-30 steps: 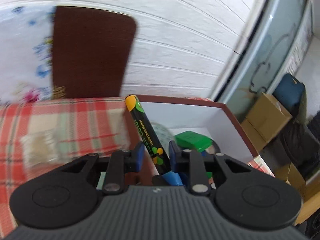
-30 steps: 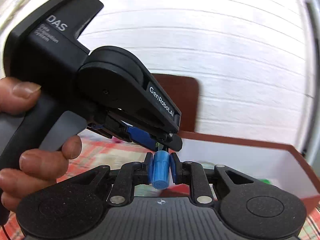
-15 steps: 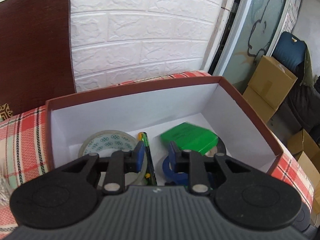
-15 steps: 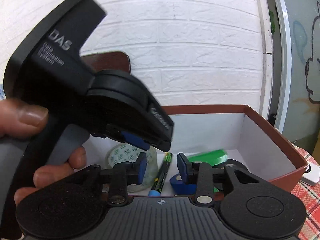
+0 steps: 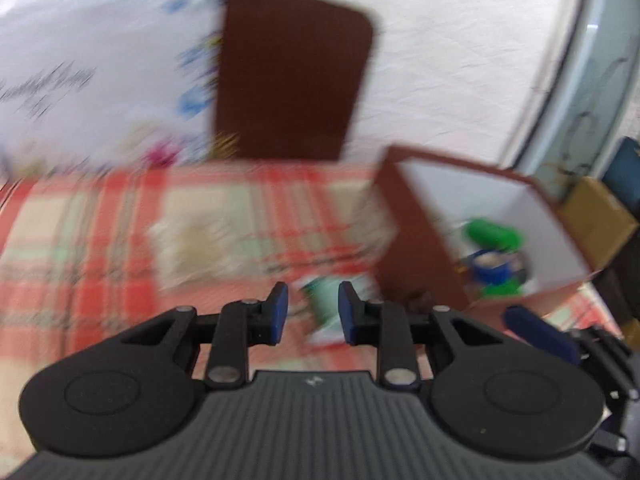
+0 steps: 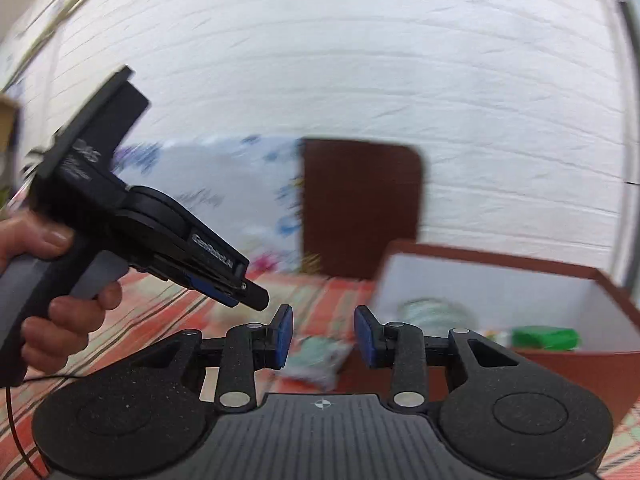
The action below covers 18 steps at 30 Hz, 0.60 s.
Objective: Organize objects
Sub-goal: 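Grasp the green-and-white packet with the right gripper and lift it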
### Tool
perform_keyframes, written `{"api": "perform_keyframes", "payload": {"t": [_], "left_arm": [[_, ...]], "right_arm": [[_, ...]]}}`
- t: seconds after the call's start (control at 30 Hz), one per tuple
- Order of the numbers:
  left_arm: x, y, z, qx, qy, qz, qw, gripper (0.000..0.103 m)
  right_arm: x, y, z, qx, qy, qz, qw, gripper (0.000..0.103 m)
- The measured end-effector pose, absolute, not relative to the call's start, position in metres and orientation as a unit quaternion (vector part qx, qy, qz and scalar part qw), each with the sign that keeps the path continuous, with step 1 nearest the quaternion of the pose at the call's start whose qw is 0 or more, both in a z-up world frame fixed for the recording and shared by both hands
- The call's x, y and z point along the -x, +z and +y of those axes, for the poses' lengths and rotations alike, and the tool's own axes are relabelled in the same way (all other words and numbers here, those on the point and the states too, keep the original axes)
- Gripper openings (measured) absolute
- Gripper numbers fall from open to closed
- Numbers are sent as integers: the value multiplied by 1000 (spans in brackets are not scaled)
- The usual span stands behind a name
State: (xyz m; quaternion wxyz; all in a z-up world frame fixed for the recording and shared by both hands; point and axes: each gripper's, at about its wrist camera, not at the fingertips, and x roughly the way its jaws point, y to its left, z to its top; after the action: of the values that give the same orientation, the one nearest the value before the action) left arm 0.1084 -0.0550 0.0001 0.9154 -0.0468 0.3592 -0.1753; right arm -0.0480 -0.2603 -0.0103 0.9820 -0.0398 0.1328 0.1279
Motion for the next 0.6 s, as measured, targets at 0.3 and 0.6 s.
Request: {"api": "perform_keyframes", "payload": {"t": [0.3,0.6], "left_arm": [[-104,-53,25,108,-101,408,901,28],[-102,-54,34,145,-115,405,895,28]], "right_arm": [[-30,-58,-171,300,110,221,921,42],[-54,-72,-171,345,101,274,892,32]]}}
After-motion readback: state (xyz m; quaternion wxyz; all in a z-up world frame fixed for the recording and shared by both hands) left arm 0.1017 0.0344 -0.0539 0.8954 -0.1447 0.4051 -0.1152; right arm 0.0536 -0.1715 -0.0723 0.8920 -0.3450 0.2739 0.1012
